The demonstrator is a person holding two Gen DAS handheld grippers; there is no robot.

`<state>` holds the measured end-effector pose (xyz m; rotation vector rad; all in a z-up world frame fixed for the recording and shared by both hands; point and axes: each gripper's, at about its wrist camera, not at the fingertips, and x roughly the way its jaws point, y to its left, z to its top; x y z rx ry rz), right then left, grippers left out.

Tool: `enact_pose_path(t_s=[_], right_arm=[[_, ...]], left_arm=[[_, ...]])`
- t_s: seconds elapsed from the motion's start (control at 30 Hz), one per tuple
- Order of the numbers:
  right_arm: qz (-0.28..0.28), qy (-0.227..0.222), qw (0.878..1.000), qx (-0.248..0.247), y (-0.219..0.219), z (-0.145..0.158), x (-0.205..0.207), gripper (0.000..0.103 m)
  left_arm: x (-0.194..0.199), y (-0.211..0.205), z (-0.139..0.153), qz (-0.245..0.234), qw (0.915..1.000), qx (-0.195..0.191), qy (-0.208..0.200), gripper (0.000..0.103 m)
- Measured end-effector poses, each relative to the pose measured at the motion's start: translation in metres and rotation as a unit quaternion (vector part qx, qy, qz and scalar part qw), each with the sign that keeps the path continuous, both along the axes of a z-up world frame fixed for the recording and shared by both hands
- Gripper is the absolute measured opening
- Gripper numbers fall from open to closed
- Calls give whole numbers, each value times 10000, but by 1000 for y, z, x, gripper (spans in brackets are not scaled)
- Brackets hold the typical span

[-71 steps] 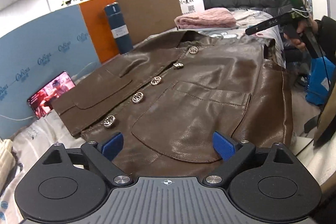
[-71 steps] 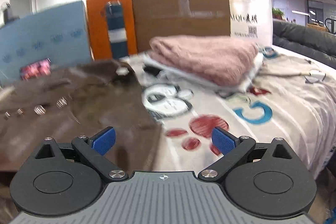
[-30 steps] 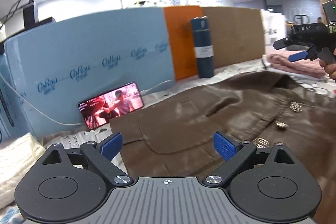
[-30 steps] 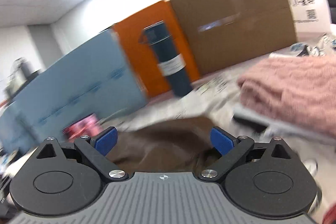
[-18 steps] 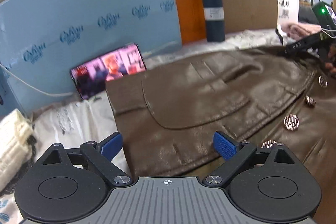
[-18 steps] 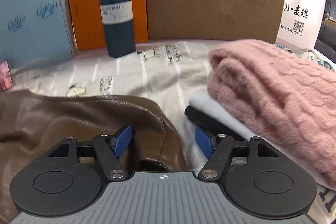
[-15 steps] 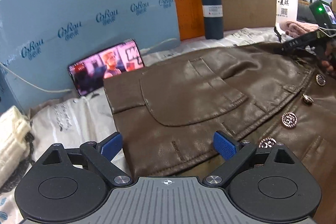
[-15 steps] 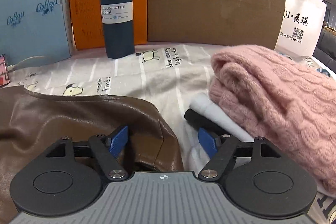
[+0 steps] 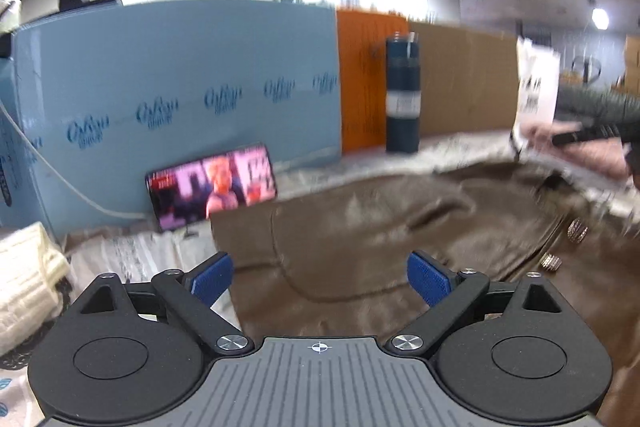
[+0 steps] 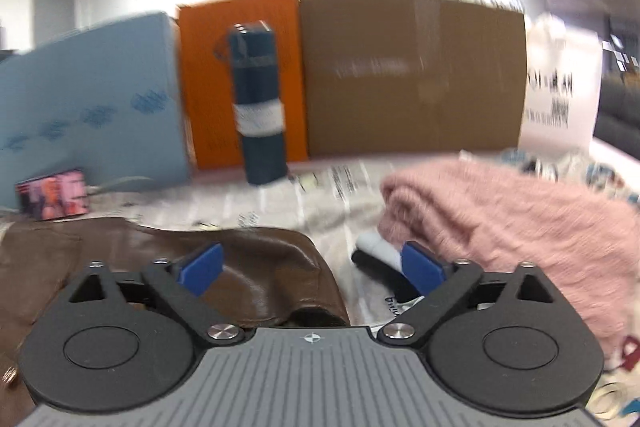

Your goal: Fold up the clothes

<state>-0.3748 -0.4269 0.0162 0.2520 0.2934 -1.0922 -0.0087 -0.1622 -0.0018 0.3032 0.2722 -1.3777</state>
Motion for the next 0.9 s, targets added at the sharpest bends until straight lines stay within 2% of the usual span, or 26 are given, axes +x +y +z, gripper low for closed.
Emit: enact_pose_path(t_s=[0.1,0.2,0.27,0.4,0.47,0.53,0.67,0.8,0.9], right_arm=[[197,-28,9994,-287,34,7,-13,103],[377,-160,9982,-430,62,8,-26,103],[514,-300,9972,-456,78,5,-37,103],[769,-524,9943,-529,110,-6,-52,103],[899,-552,9929,-552,123,-13,-58,103],[1011,-404,9928,-505,139,-19,-60,103],[1305,-80,9907,-383,156,-29,-54,103],[1551,34,9870,-417,169,-32,-45,103],[1830,-6,9822,-430,178,-32,-39,103]], left_arm=[[-6,15,9,31,9992,-393,-38,101],[-18,36,13,147,9961,-801,-350,102],[-26,51,15,201,9941,-926,-536,102],[-34,89,21,-144,9934,-999,-552,102],[-41,108,23,-576,9925,-845,-671,102],[-53,124,22,-1145,9883,-492,-882,103],[-78,146,16,-2103,9703,96,-1195,103],[-100,154,8,-2570,9538,469,-1480,103],[-120,157,-3,-2702,9396,764,-1957,103]])
